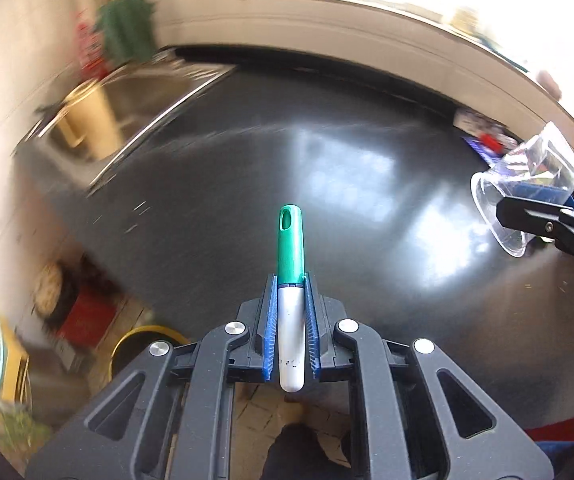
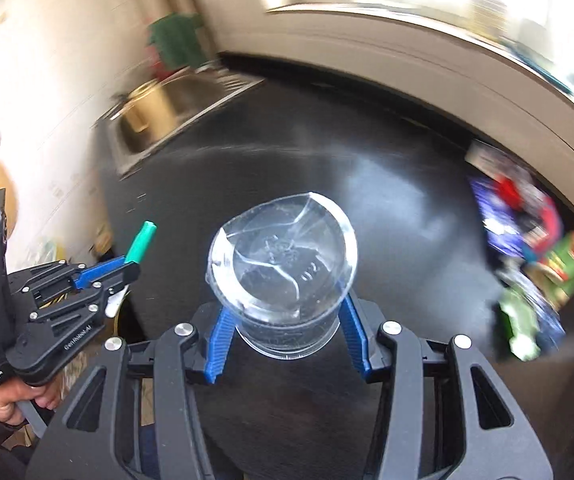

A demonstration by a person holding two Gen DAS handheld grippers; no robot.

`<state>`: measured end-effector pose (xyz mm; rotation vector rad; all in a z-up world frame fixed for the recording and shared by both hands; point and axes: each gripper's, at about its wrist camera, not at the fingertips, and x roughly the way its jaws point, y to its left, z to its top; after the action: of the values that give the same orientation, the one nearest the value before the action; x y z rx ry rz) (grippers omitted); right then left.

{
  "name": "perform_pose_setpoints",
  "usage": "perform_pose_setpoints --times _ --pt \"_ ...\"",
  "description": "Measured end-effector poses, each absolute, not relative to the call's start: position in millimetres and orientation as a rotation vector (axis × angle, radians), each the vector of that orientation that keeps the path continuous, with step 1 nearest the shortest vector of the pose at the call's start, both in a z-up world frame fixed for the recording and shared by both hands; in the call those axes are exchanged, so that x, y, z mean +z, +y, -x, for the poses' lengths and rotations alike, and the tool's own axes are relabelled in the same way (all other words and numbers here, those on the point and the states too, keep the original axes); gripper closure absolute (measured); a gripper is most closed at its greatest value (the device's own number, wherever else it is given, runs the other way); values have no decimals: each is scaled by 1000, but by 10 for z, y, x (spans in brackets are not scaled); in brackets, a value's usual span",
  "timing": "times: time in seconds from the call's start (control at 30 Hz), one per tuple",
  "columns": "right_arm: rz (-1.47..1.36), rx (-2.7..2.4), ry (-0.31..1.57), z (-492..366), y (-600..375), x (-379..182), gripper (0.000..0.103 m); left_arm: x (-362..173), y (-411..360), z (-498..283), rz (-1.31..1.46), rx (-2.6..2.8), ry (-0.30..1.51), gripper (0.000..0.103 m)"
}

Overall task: Collect trash
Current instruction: 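Carry marker and clear cup over the bin and open both tools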

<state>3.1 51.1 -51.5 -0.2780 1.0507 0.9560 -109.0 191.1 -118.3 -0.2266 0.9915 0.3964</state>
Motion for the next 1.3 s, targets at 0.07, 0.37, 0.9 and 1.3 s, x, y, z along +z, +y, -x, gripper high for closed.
perform_pose_setpoints --times 0.07,0.37,0.9,1.3 --pt "321 1043 1069 155 880 -546 55 -1243 2159 1399 279 472 999 90" --pt "567 1405 1165 1397 2436 -870 55 -1767 3108 2640 521 722 1049 90" --pt "855 1408 1278 2118 3788 -2056 53 -2894 3838 3191 707 722 1110 90" --pt "901 1398 1266 2143 3921 -2229 39 -3110 3941 3180 685 688 1143 76"
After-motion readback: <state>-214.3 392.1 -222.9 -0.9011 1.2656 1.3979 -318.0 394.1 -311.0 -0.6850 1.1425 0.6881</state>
